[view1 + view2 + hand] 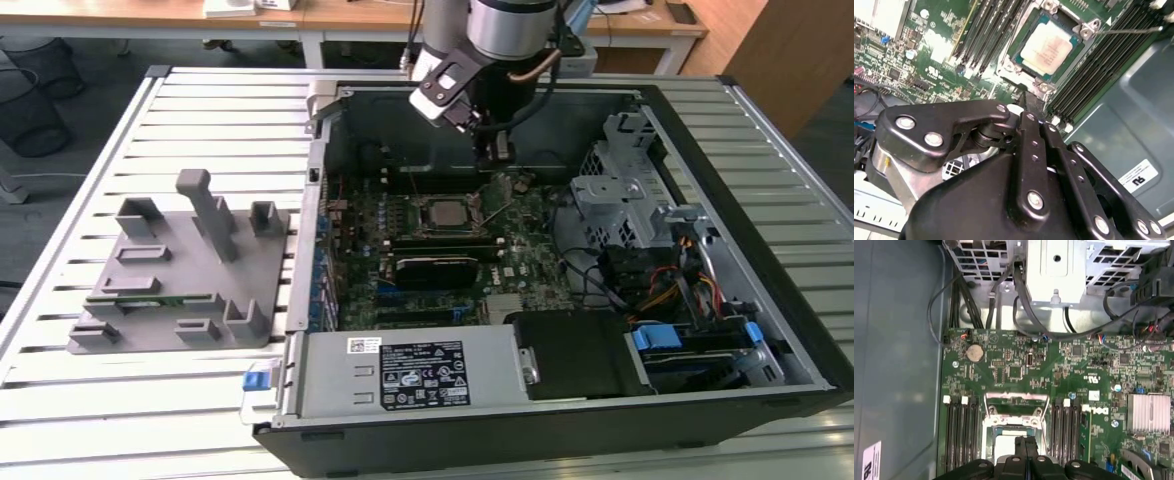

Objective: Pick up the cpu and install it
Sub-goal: 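Close the cpu cover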

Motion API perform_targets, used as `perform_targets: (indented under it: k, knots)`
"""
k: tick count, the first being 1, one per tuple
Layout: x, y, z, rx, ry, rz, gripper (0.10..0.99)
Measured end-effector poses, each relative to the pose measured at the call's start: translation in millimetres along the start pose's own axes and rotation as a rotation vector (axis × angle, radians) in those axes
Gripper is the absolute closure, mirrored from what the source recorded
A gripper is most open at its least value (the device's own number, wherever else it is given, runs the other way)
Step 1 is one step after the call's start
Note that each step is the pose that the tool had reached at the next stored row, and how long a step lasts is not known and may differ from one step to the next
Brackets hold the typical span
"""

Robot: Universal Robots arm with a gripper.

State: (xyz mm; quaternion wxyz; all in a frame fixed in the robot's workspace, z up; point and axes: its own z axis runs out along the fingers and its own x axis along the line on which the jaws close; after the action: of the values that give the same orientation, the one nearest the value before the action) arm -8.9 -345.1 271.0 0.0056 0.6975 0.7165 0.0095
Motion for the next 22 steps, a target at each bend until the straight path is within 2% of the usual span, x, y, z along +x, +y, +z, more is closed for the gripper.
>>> perform_targets:
  k: [5, 15, 22]
  knots:
    - [-0.2, 6.7, 0.2, 0.003, 0.0006, -0.001, 0.980]
    - [-0.6, 26.2, 0.9, 0.004, 0.0027, -0.022, 0.980]
    - [-0.5, 35.5, 1.2, 0.007, 0.0027, -0.022, 0.980]
